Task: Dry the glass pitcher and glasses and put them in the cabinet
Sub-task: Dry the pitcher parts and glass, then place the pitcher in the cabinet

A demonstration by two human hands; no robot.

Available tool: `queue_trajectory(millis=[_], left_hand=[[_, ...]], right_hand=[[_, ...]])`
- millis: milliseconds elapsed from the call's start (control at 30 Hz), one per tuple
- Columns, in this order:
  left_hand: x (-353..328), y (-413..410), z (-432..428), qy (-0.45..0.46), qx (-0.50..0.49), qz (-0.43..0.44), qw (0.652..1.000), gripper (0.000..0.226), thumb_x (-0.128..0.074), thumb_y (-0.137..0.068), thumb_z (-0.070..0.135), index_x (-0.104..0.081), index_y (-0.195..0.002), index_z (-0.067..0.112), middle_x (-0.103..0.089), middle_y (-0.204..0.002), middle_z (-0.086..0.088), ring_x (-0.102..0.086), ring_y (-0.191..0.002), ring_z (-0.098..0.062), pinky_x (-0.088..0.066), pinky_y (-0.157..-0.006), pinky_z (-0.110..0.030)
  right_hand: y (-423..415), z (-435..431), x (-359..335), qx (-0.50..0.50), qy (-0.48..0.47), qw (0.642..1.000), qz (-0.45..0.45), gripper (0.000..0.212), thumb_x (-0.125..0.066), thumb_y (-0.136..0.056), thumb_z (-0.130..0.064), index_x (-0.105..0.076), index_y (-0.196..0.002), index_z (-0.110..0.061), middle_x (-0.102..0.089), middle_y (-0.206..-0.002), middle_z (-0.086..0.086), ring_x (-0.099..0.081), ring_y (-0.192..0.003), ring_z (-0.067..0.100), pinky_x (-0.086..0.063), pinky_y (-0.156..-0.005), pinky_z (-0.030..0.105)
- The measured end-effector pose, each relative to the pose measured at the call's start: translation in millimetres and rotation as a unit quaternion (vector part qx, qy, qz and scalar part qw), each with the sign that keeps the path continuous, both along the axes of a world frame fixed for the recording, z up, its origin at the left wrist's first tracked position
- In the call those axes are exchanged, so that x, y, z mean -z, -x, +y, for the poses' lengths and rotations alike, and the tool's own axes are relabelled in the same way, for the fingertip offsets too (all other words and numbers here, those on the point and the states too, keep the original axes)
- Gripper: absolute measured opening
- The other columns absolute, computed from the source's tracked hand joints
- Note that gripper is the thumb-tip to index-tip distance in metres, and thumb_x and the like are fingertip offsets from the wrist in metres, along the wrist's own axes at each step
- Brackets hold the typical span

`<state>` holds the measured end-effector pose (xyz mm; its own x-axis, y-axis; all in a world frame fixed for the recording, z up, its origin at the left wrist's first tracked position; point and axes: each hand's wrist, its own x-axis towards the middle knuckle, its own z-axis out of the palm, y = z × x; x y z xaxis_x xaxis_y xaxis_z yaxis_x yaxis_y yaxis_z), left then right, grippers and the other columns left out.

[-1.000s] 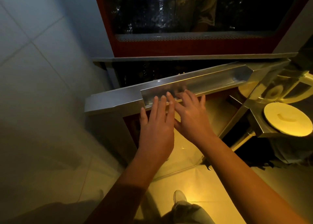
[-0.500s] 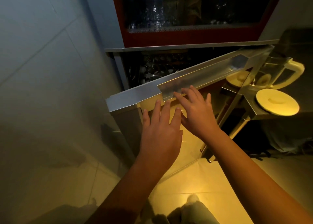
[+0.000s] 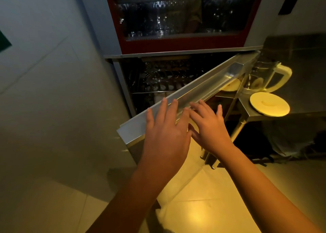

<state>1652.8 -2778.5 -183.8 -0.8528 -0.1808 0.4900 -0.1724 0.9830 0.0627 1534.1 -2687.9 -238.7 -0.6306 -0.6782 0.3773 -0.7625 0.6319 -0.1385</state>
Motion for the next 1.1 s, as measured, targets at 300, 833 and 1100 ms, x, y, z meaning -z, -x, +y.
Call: queue_trajectory(millis=[300,833,1100], left_hand=[[-14,-25,2,-0.002,0.015,-0.002,1.000,0.044,-0.063,-0.077,0.026,-0.060,-0.118,0.008,-0.058,-0.124,-0.020,-0.050,-0.118,-0.041,-0.018,-0.090,-0.059],[-12,-36,-4,-0.034,0.090,-0.045,0.994,0.040,-0.059,-0.081,0.016,-0.058,-0.120,0.008,-0.058,-0.124,-0.019,-0.049,-0.120,-0.040,-0.015,-0.092,-0.058],[-19,-33,24,-0.079,0.123,-0.067,0.987,0.053,-0.056,-0.089,0.020,-0.038,-0.139,0.015,-0.033,-0.147,-0.013,-0.022,-0.138,-0.032,0.001,-0.101,-0.049]], right_hand=[[-31,40,-26,0.011,0.085,0.996,-0.037,0.047,-0.062,-0.084,-0.022,-0.051,-0.130,-0.020,-0.047,-0.138,0.006,-0.031,-0.136,0.028,0.001,-0.104,0.052],[-85,35,-53,-0.036,0.001,0.989,-0.146,0.061,-0.015,-0.081,-0.062,-0.049,-0.127,-0.041,-0.037,-0.143,-0.018,-0.011,-0.140,0.003,0.019,-0.105,0.041],[-92,75,-67,-0.041,-0.041,0.983,-0.174,0.062,-0.015,-0.079,-0.065,-0.048,-0.126,-0.044,-0.032,-0.145,-0.021,0.000,-0.135,-0.005,0.018,-0.106,0.045]])
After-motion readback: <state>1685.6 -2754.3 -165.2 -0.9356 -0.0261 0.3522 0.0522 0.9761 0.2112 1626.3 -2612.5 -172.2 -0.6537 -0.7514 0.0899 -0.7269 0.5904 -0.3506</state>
